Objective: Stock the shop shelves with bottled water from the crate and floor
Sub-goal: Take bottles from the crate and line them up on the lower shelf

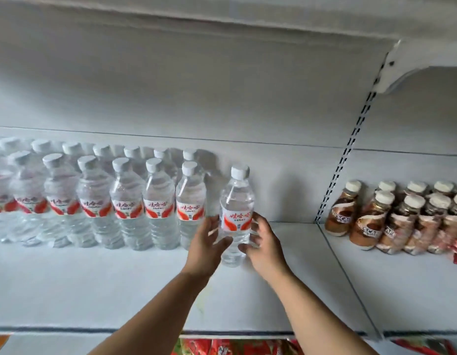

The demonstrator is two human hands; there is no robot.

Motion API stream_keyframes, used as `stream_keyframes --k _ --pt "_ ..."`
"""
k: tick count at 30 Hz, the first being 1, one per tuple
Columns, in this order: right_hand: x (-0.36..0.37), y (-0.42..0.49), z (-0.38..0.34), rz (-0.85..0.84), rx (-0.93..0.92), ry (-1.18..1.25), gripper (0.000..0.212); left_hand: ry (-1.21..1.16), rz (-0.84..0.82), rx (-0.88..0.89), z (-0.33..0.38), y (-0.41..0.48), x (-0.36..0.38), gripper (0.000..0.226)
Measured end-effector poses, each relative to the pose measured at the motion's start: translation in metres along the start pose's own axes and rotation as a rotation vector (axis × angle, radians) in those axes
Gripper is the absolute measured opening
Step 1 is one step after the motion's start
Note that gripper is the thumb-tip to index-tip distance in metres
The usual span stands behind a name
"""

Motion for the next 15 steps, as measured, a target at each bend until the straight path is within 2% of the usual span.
stream_keyframes --k 4,10,12,15 --pt "0.013 0.019 0.024 0.012 -0.068 0.042 0.071 0.111 0.152 0.081 -0.028 0.016 0.004 0.047" --pt "0.04 0.046 0.037 0.004 -0.14 0.092 0.067 0.358 0.357 0.198 -0.032 0.023 0.015 0.05" --pt "0.049 0.057 0.036 -0.021 -0.157 0.097 0.064 0.312 0.356 0.152 -0.037 0.026 0.021 0.05" --pt "0.06 0.07 0.035 -0.028 -0.189 0.078 0.057 0.016 0.292 0.005 -0.037 0.038 0.03 0.048"
Point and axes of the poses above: each hand's wrist, its own y-axis towards the middle knuckle, its own x-axis out of the palm, z = x × y, the point moved 3 cm from there along y, towards the middle knuckle, and after that the axes turned 15 degrees about z, right-handed, at the moved point
